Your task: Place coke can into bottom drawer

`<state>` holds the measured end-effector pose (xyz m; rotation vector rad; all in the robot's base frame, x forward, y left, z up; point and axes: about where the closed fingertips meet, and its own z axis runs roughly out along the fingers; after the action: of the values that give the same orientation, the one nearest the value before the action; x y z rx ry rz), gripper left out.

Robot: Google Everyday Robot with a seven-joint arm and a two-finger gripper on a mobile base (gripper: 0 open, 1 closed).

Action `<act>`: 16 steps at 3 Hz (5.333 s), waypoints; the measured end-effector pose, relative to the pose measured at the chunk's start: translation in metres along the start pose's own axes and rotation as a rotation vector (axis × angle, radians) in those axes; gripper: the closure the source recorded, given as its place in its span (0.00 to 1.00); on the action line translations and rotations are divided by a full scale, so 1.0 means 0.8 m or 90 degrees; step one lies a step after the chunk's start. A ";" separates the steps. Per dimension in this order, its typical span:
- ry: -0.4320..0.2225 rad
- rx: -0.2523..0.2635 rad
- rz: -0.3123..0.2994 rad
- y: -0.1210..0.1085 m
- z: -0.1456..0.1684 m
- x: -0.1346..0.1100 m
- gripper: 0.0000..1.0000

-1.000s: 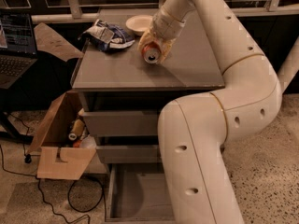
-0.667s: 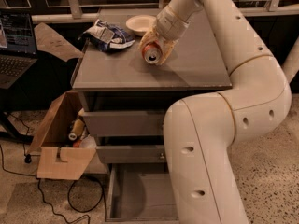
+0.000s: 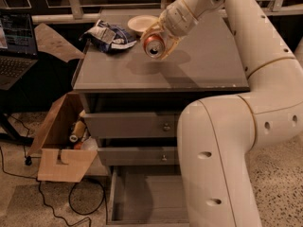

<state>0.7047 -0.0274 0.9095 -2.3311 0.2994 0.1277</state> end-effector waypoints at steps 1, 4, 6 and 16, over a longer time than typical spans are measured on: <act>0.012 0.011 0.001 -0.006 0.005 0.009 1.00; -0.158 0.126 0.071 0.009 -0.034 -0.077 1.00; -0.066 0.216 0.108 0.023 -0.122 -0.141 1.00; 0.233 0.223 0.374 0.282 0.055 -0.208 1.00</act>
Offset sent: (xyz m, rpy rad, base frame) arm -0.0378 0.0023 -0.0009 0.0779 0.1533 0.0942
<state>0.4865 -0.1192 0.7530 -1.8490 1.0941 -0.0652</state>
